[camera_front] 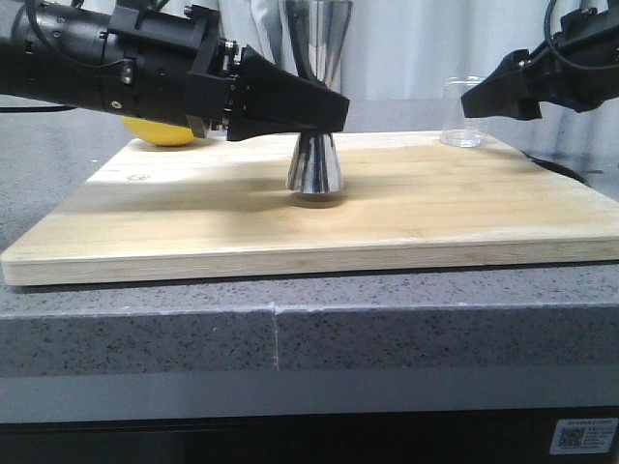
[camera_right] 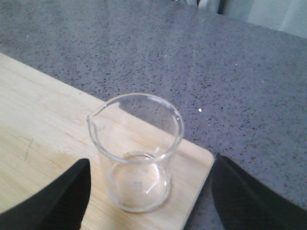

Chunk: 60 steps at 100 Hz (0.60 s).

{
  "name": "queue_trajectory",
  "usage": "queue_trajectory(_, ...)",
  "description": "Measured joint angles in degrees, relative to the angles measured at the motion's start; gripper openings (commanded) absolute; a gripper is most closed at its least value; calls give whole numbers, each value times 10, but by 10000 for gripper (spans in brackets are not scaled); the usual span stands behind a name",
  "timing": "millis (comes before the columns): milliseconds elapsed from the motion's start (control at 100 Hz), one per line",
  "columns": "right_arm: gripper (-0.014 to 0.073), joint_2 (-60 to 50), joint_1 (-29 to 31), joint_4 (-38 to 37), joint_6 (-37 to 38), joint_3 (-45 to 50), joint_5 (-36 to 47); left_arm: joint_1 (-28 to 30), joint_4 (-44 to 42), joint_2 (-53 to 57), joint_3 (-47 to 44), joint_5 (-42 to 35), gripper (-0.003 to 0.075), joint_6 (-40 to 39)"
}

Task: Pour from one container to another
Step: 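Open the right gripper and lift it off the beaker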

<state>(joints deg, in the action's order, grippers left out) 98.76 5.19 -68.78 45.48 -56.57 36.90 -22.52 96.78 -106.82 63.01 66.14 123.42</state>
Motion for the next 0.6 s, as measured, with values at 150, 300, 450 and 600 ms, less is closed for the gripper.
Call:
queue_trajectory(150,483,-13,0,-34,39,0,-3,0,0,0,0,0,-19,0)
queue_trajectory(300,483,-30,0,-49,56,0,-12,0,0,0,0,0,-19,0)
queue_trajectory(450,483,-59,0,-53,63,0,-30,0,0,0,0,0,-19,0)
queue_trajectory(600,483,-102,0,-54,71,0,-35,0,0,0,0,0,-19,0)
